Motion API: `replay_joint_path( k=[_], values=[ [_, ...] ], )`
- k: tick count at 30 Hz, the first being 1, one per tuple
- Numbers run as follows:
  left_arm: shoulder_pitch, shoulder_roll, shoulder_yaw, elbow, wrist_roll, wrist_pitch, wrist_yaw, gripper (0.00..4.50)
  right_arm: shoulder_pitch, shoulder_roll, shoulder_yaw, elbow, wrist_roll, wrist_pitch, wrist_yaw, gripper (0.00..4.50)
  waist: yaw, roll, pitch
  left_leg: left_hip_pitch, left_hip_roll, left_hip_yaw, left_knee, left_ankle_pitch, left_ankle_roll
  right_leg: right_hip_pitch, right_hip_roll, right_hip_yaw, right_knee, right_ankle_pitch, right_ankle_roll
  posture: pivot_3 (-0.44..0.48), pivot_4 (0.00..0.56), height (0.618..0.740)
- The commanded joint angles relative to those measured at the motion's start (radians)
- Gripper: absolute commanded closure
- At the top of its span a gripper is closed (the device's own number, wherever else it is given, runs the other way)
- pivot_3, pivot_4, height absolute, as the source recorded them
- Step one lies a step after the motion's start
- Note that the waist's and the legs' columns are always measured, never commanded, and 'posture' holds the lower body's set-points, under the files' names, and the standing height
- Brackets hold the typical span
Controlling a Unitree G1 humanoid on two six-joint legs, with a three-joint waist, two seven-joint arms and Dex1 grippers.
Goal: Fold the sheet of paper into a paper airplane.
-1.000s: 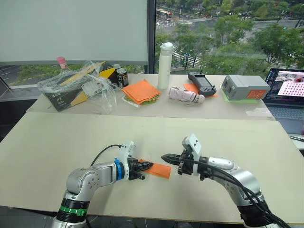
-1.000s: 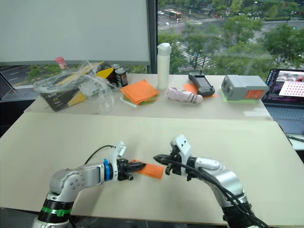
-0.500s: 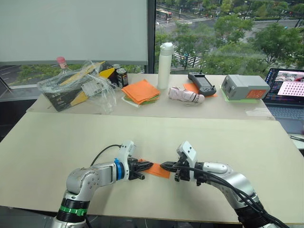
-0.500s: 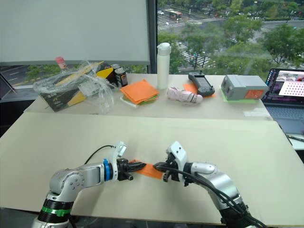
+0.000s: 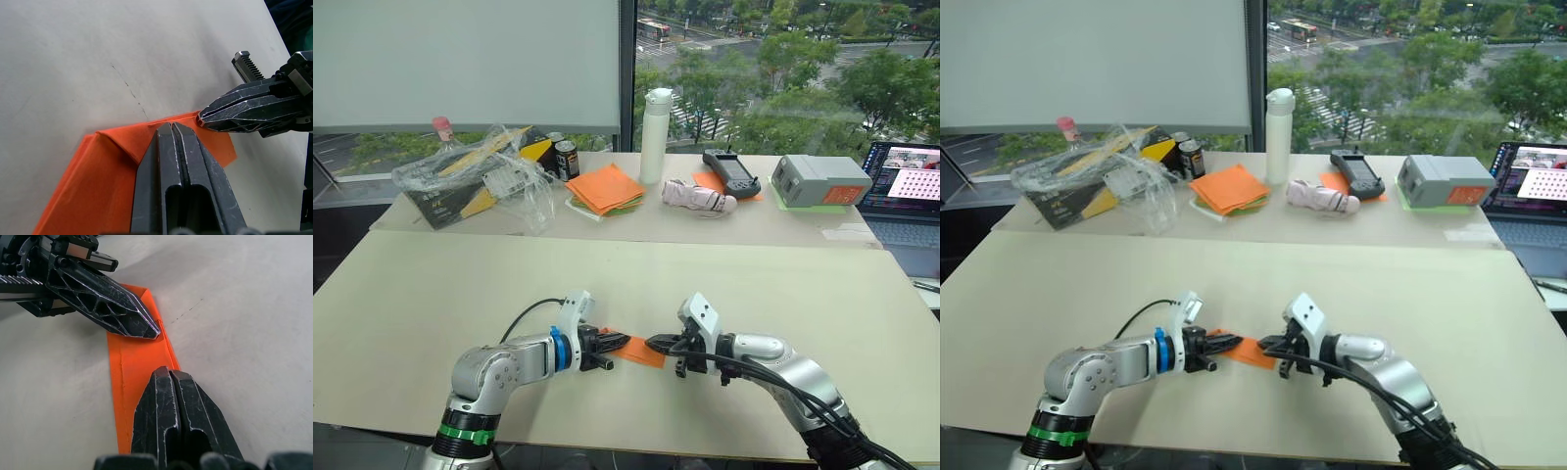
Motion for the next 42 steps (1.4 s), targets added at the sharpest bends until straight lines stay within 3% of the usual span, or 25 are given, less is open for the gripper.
replay_joint_path(
  k=[1,17,42],
  values=[
    [0.002,0.008,-0.007,0.03,0.047,-0.007,0.029,4.5,0.026,-0.002,0.023,-0.015,-0.002,0.011,0.008,4.47,0.0,0.0,0.0,0.0,0.0,0.0,0.0,0.0,0.0,0.0,0.0,0.0,0.0,0.0,0.0,0.0,0.15,0.74],
    [0.051,0.092,0.047,0.033,0.049,-0.024,0.002,4.5,0.025,-0.012,0.03,-0.015,-0.009,0.015,0.026,4.47,-0.027,0.0,0.0,0.001,0.001,0.0,-0.001,0.0,0.0,0.0,0.001,0.0,0.001,0.0,0.0,0.0,0.15,0.74],
    [0.075,0.098,0.179,-0.003,0.013,0.014,0.028,4.5,0.007,-0.004,0.015,-0.016,0.008,0.009,0.042,4.47,-0.026,0.0,0.0,0.001,0.002,0.0,-0.002,0.0,0.0,0.0,0.002,0.0,0.001,0.0,0.0,0.0,0.15,0.74]
  ],
)
